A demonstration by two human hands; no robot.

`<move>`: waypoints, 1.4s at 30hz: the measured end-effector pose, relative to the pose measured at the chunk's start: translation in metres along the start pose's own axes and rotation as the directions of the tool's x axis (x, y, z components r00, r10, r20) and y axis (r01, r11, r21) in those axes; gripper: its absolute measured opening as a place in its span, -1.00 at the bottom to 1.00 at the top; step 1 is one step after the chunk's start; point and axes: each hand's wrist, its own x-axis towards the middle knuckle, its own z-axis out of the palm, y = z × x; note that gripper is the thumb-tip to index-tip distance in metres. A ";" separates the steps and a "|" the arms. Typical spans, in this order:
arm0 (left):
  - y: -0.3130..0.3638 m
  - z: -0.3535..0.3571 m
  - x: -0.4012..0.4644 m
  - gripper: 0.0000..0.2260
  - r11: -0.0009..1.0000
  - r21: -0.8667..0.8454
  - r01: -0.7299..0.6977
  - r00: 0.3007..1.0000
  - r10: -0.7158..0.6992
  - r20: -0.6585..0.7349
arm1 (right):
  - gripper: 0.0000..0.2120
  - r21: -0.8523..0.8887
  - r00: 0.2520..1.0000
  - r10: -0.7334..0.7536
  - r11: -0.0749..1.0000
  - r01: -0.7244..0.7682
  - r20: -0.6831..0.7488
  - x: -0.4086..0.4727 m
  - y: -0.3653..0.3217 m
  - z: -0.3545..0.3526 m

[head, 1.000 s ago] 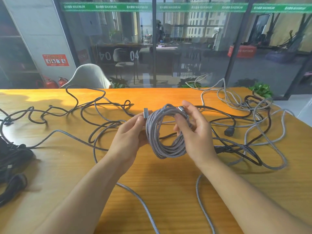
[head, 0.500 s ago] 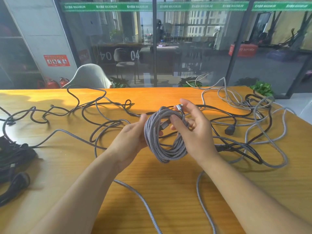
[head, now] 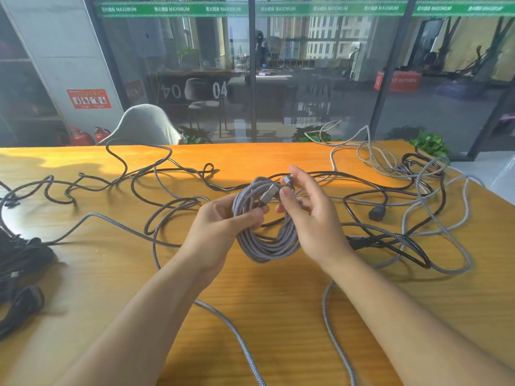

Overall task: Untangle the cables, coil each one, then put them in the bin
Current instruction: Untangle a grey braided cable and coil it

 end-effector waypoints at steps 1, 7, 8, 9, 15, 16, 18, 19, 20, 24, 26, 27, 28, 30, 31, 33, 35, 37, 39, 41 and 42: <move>0.000 0.000 0.000 -0.75 0.999 -0.052 0.013 0.999 -0.014 -0.031 | -0.42 0.008 0.999 0.013 1.000 -0.013 0.044 0.000 0.000 0.000; 0.001 0.000 0.000 -0.63 1.000 -0.011 0.000 0.993 -0.001 -0.122 | -0.47 -0.065 0.986 0.024 0.998 -0.014 0.165 -0.003 0.001 -0.002; 0.000 0.000 -0.001 -0.66 1.000 0.023 -0.005 0.992 0.008 -0.124 | -0.47 -0.071 0.984 0.013 0.997 0.000 0.176 -0.004 -0.001 -0.002; -0.001 0.000 -0.002 -0.67 0.999 0.050 -0.010 0.992 0.017 -0.129 | -0.48 -0.075 0.983 0.002 0.997 0.012 0.181 -0.005 -0.002 -0.001; -0.004 0.001 -0.002 -0.76 0.988 0.128 -0.088 0.972 0.114 -0.207 | -0.48 -0.051 0.975 -0.059 0.996 0.071 0.213 -0.008 -0.009 0.003; -0.004 0.001 -0.002 -0.76 0.984 0.147 -0.103 0.968 0.134 -0.214 | -0.48 -0.041 0.974 -0.064 0.996 0.075 0.216 -0.008 -0.010 0.002; -0.005 0.001 -0.002 -0.76 0.981 0.158 -0.111 0.964 0.145 -0.223 | -0.47 -0.031 0.972 -0.074 0.996 0.082 0.222 -0.009 -0.011 0.001; -0.005 0.002 -0.002 -0.75 0.983 0.150 -0.103 0.966 0.135 -0.222 | -0.46 -0.029 0.971 -0.070 0.996 0.079 0.227 -0.010 -0.011 0.001; -0.005 0.002 -0.001 -0.73 0.985 0.145 -0.092 0.968 0.122 -0.218 | -0.43 -0.027 0.971 -0.061 0.997 0.069 0.232 -0.011 -0.012 0.001; -0.005 0.002 0.000 -0.67 0.989 0.134 -0.058 0.974 0.086 -0.208 | -0.39 -0.097 0.971 -0.054 0.992 0.078 0.231 -0.011 -0.013 -0.001; -0.005 0.001 0.001 -0.66 0.992 0.114 -0.048 0.975 0.071 -0.210 | -0.45 -0.141 0.976 -0.068 0.985 0.099 0.209 -0.009 -0.013 -0.002; -0.005 0.001 0.001 -0.65 0.994 0.101 -0.043 0.975 0.063 -0.212 | -0.49 -0.141 0.978 -0.079 0.984 0.107 0.191 -0.009 -0.014 -0.002; -0.005 0.000 0.001 -0.64 0.996 0.087 -0.037 0.976 0.055 -0.213 | -0.54 -0.134 0.981 -0.098 0.984 0.120 0.165 -0.008 -0.014 -0.002; -0.006 0.000 0.001 -0.62 0.997 0.067 -0.025 0.978 0.038 -0.206 | -0.66 -0.135 0.983 -0.157 0.976 0.170 0.097 -0.007 -0.015 -0.004; -0.007 0.000 0.001 -0.62 0.998 0.062 -0.023 0.981 0.034 -0.193 | -0.71 -0.139 0.981 -0.179 0.972 0.187 0.067 -0.007 -0.015 -0.004; -0.007 0.002 0.001 -0.63 0.998 0.053 -0.022 0.986 0.031 -0.161 | -0.78 -0.125 0.983 -0.182 0.975 0.183 0.019 -0.006 -0.014 -0.004; -0.007 0.003 0.001 -0.66 0.999 0.049 -0.019 0.991 0.026 -0.133 | -0.83 -0.114 0.985 -0.172 0.979 0.168 -0.029 -0.005 -0.014 -0.004; -0.007 0.003 0.001 -0.68 0.998 0.060 -0.016 0.994 0.023 -0.109 | -0.85 -0.080 0.984 -0.159 0.985 0.153 -0.076 -0.004 -0.013 -0.005; -0.007 0.001 0.002 -0.66 0.997 0.082 -0.012 0.995 0.020 -0.100 | -0.87 -0.051 0.984 -0.140 0.989 0.136 -0.108 -0.002 -0.012 -0.007; -0.006 0.000 0.002 -0.62 0.996 0.094 -0.004 0.995 0.014 -0.103 | -0.88 -0.006 0.989 -0.093 0.996 0.093 -0.116 -0.002 -0.011 -0.007; -0.006 -0.001 0.002 -0.61 0.996 0.094 0.000 0.994 0.010 -0.106 | -0.88 0.025 0.992 -0.064 0.997 0.067 -0.111 -0.002 -0.011 -0.006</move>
